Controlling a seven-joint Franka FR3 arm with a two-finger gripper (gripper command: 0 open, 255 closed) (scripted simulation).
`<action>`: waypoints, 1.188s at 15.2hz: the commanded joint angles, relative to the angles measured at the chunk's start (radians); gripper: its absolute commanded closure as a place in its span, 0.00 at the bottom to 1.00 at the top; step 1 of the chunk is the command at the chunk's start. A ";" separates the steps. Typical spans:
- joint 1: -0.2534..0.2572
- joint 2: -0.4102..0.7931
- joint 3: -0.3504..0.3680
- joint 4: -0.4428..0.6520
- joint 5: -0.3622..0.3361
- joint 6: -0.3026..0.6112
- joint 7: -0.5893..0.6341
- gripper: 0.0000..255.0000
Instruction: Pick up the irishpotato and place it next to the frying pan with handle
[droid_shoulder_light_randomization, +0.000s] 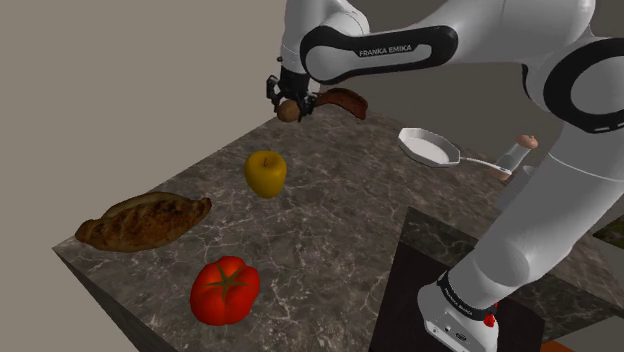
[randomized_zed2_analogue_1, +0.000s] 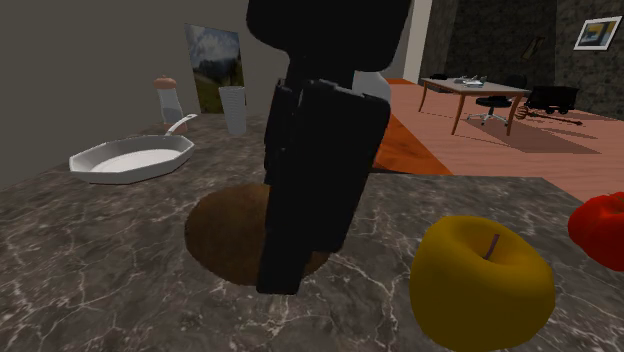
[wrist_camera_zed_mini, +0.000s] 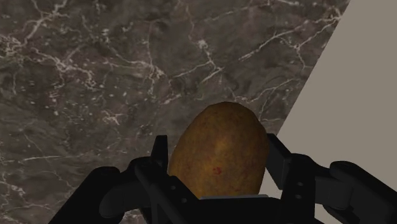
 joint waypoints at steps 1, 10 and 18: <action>-0.042 -0.065 -0.010 -0.080 0.043 0.041 -0.053 1.00; -0.161 -0.272 -0.118 -0.312 0.199 0.151 -0.322 1.00; -0.229 -0.375 -0.248 -0.434 0.279 0.206 -0.559 1.00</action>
